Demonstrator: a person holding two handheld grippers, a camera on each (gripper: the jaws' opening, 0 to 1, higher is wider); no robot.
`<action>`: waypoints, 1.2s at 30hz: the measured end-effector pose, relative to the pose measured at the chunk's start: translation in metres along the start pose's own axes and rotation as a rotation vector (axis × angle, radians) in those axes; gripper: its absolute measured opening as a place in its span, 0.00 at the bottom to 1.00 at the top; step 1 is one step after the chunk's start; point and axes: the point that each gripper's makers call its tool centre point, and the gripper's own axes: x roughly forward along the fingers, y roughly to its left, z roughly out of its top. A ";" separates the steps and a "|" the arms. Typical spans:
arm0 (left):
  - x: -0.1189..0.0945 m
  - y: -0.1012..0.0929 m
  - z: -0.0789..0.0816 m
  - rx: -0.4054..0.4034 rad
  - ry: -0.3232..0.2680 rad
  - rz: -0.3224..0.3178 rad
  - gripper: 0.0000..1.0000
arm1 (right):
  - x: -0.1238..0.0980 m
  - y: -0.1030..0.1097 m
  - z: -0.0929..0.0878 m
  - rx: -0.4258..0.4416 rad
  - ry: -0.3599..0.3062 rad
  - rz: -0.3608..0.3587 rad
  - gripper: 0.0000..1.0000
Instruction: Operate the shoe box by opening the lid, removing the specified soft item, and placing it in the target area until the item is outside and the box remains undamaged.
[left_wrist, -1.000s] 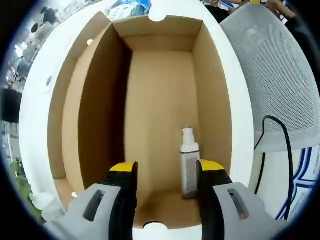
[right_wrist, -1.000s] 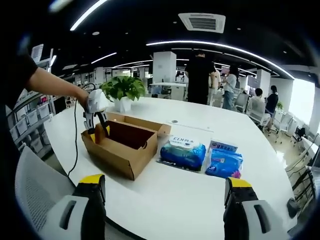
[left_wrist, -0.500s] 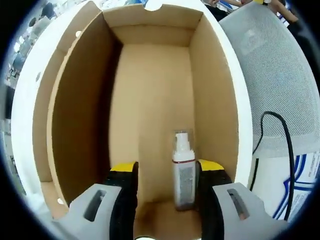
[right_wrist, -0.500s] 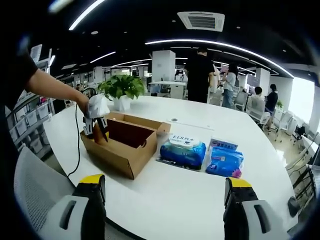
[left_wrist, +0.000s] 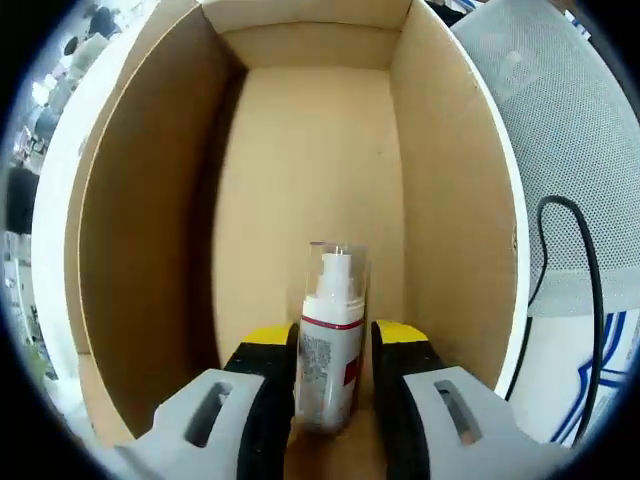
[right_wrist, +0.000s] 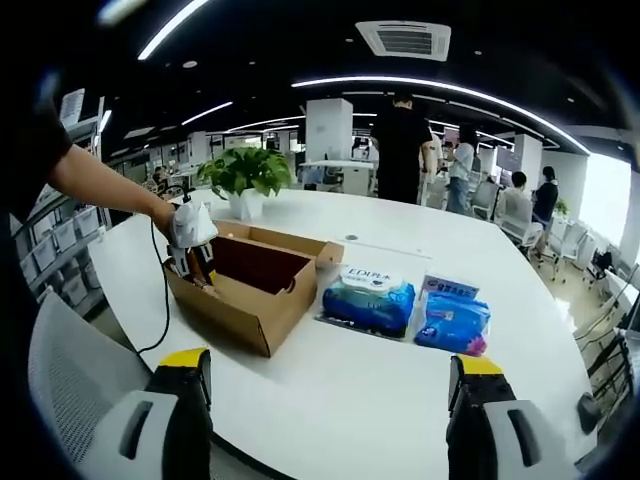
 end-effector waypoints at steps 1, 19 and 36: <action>0.000 0.000 0.000 -0.007 -0.006 0.001 0.28 | 0.000 0.000 0.000 -0.001 0.000 0.000 0.99; 0.000 0.003 0.002 0.002 -0.022 0.046 0.22 | -0.001 0.001 -0.001 -0.005 -0.001 0.006 0.98; -0.009 0.010 0.003 0.035 -0.021 0.067 0.21 | -0.001 0.005 0.001 -0.008 -0.011 0.028 0.97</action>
